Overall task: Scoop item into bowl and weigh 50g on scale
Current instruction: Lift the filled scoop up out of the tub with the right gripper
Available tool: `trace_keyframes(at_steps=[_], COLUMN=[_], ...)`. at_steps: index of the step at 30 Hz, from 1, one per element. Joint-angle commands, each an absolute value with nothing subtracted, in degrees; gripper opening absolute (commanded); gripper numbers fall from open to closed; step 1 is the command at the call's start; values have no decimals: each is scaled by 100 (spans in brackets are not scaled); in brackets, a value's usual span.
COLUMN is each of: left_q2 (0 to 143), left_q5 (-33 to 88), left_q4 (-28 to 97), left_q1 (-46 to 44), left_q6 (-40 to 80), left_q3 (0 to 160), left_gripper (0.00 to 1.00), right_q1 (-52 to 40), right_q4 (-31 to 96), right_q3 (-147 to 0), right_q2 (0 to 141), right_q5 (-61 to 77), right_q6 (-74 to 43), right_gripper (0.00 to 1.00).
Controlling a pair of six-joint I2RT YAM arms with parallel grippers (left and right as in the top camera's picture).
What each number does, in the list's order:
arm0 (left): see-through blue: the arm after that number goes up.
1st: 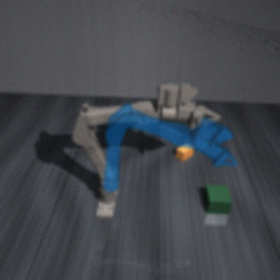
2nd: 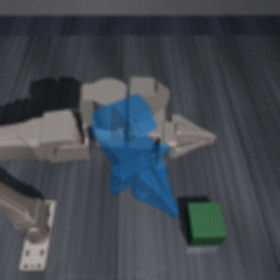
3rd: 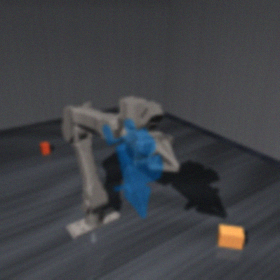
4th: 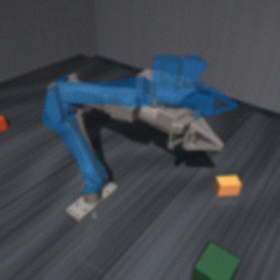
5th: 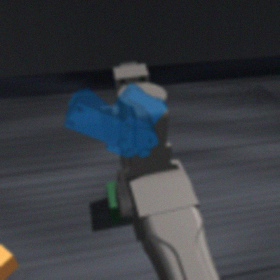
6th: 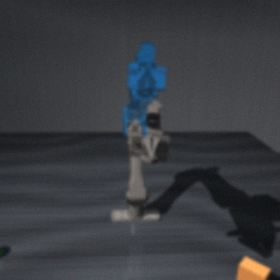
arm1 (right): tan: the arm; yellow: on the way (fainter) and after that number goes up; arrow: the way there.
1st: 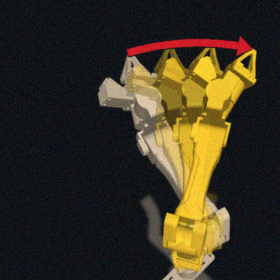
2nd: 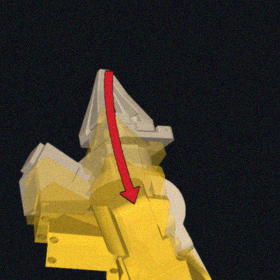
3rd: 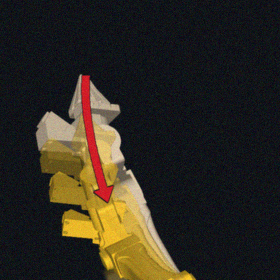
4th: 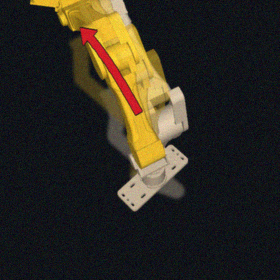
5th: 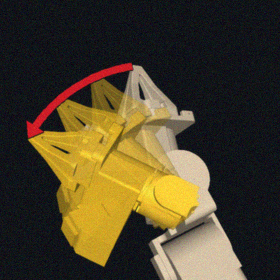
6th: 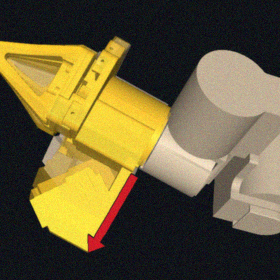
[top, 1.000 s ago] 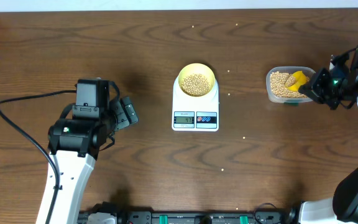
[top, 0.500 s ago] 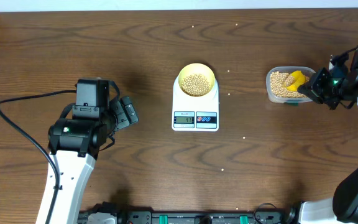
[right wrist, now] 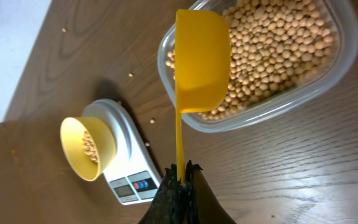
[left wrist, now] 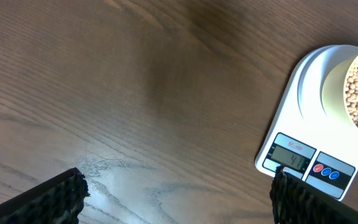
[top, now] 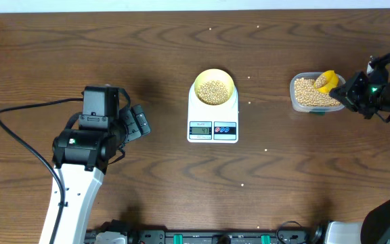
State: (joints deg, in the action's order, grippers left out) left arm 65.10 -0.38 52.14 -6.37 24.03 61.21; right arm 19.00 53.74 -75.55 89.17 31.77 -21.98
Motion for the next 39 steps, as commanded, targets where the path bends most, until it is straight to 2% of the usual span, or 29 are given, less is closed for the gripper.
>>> trace_keyframes(at_steps=[1, 18, 39], left_q2=[6517, 6517, 6517], left_q5=[-137, -137, -137], left_q4=[5227, 5227, 5227], left_q1=[-602, -602, -600], left_q6=[2410, 2410, 2410], left_q3=[6182, 6182, 6182], left_gripper=[96, 96, 96], right_q1=[1931, 1857, 54], right_q4=[5356, 4925, 2550], right_q3=[-7526, -7526, -7526], right_q2=[8833, 8833, 9041], right_q5=[3573, 4713, 4495], right_q6=[-2364, -2812, -4093], right_gripper=[1, 1, 1])
